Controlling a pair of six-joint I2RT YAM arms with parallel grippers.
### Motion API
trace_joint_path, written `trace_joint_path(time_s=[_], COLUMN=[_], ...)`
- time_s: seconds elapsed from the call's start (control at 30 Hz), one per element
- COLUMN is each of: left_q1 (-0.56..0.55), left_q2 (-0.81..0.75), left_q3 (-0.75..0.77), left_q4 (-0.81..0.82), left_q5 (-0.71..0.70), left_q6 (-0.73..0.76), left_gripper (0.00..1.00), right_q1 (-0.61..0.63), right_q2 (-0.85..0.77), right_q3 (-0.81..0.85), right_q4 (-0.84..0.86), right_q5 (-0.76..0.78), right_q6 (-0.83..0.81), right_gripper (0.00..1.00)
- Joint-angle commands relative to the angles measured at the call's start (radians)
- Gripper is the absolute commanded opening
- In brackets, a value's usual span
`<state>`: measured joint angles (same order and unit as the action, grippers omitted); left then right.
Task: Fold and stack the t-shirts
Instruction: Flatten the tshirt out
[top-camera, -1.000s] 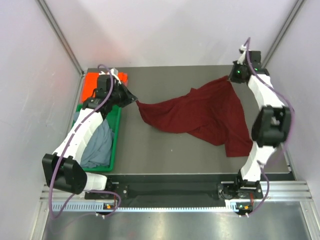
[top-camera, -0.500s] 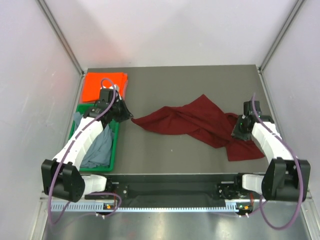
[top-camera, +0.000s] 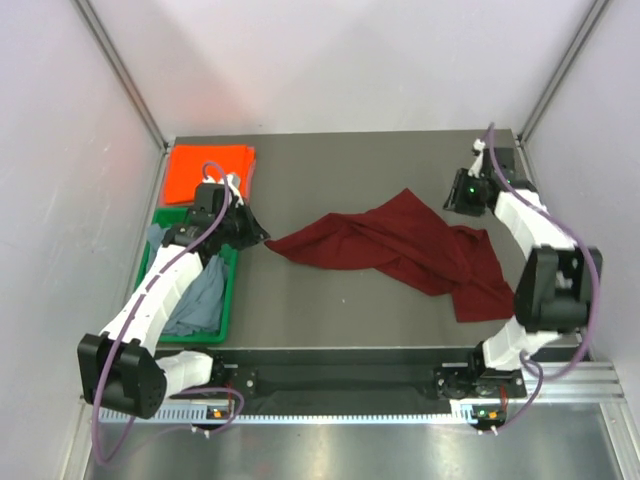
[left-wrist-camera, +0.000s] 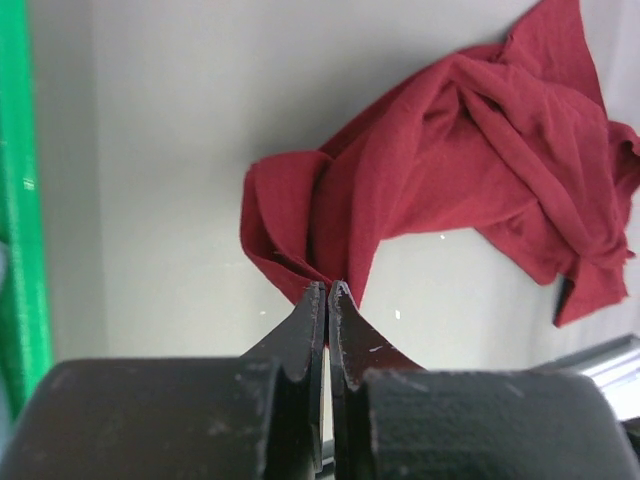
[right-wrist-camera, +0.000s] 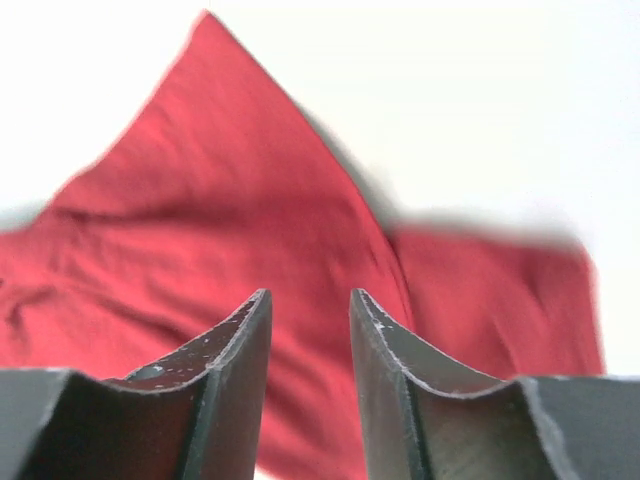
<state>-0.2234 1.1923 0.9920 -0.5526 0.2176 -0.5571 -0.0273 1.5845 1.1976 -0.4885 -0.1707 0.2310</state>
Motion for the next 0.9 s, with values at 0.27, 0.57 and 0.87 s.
trace_joint_path(time_s=[0.27,0.57,0.87], left_q1=[-0.001,-0.001,-0.001], left_q2=[-0.028,-0.005,0.018], left_q3=[-0.026,-0.018,-0.010], left_q4=[0.102,0.135,0.143], left_q5=[0.055,0.066,0.072], left_q6=[-0.050,-0.056,-0.056], left_gripper=[0.00,0.00,0.00], right_q1=[0.141,0.119,0.052], right_q2=[0.500,0.427,0.393], right_q3=[0.517,0.357,0.269], right_q4=[-0.120,-0.171,-0.127], right_q5=[0.195,0.300,0.174], right_q6=[-0.089,-0.070,-0.102], right_gripper=[0.30,0.38,0.35])
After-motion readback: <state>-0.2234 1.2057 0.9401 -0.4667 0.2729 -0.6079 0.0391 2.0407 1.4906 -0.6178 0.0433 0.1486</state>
